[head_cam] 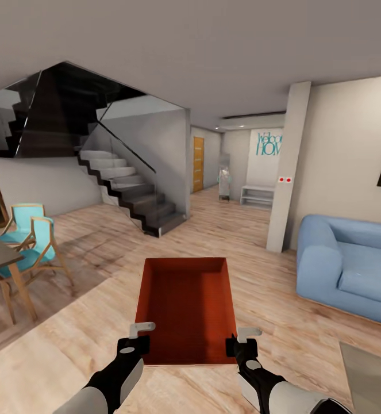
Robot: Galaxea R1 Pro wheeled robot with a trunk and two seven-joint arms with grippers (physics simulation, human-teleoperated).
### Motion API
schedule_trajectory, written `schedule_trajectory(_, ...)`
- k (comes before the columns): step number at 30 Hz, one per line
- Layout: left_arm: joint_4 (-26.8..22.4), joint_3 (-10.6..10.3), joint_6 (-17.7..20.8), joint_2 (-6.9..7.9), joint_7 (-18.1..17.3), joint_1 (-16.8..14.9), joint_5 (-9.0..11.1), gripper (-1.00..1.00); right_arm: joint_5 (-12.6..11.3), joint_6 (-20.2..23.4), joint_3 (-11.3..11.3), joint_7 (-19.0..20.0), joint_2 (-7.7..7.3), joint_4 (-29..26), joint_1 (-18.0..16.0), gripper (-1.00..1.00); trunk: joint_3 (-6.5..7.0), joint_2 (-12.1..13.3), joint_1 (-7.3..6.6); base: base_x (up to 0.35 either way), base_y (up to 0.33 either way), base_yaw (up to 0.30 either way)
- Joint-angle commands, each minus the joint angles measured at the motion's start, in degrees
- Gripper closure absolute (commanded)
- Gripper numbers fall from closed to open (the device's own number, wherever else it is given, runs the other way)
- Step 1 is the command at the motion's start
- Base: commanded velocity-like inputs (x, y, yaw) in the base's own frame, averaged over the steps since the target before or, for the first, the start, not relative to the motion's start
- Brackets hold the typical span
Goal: Move the two storage containers from the living room to the garage. In the garage, place one container on the floor and stack the other container on top of it (either order is fine).
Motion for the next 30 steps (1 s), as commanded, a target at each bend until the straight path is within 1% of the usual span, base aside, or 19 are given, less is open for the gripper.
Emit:
schedule_trajectory(1, -0.2, 1.1, 0.4, 1.44, 0.7, 0.0, 0.4, 1.0, -0.1, -0.2, -0.9, 0.0, -0.82, -0.1, 0.0, 1.0, -0.09, -0.1, 0.04, 0.322, 0.0, -0.286)
schedule_trajectory(13, 0.0, 1.1, 0.4, 1.44, 0.7, 0.0, 0.5, 1.0, -0.1, -0.2, -0.9, 0.0, -0.76, -0.1, 0.0, 1.0, -0.09, -0.1, 0.04, 0.322, 0.0, -0.269)
schedule_trajectory(30, 0.0, 1.1, 0.4, 1.44, 0.6, 0.0, 0.5, 1.0, -0.2, -0.2, -0.9, 0.0, -0.82, -0.1, 0.0, 1.0, -0.09, -0.1, 0.04, 0.322, 0.0, -0.015)
